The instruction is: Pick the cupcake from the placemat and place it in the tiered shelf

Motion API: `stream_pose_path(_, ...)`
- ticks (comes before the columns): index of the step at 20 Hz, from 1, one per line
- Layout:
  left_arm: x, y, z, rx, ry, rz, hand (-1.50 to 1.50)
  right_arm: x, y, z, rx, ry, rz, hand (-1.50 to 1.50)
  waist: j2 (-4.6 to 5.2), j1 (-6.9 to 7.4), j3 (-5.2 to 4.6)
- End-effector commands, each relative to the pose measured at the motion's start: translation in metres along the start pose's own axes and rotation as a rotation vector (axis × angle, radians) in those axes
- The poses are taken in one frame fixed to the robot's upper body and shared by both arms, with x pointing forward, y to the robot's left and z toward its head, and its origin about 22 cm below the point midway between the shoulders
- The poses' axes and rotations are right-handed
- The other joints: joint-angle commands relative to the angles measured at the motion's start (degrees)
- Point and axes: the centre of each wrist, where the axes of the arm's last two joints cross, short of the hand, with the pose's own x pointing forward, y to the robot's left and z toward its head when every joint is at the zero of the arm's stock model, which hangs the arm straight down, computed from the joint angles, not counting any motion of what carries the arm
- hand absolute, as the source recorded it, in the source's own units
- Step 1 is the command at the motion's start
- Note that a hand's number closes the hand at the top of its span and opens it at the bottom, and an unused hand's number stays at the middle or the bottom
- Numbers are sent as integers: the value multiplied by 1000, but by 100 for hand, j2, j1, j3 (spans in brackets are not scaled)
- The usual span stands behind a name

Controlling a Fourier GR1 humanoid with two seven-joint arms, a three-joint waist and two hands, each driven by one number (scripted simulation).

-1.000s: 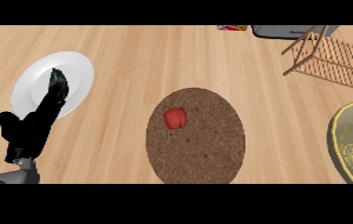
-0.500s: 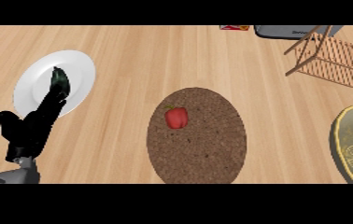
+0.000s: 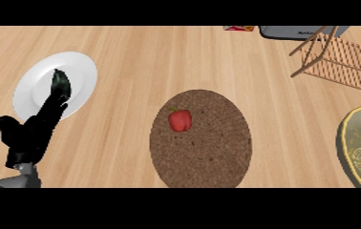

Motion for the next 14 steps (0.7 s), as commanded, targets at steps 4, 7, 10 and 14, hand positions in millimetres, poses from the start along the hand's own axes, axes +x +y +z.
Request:
stream_pose_path(4, -12, 9, 10, 18, 19, 1, 0, -1, -32, 9, 63, 41, -228, -150, -22, -49, -6)
stream_pose_path(7, 4, 3, 0, 0, -5, -16, 0, -7, -34, 13, 2, 32, -348, -150, 7, -34, 5)
stream_pose_path(10, -10, 10, 9, 7, 2, 5, 0, -8, -75, 30, -58, -4, -404, -150, 8, -49, 8)
stream_pose_path(14, -3, -4, 12, 16, 0, 5, 0, -19, -120, 61, -56, 5, -439, -150, -29, -165, 16)
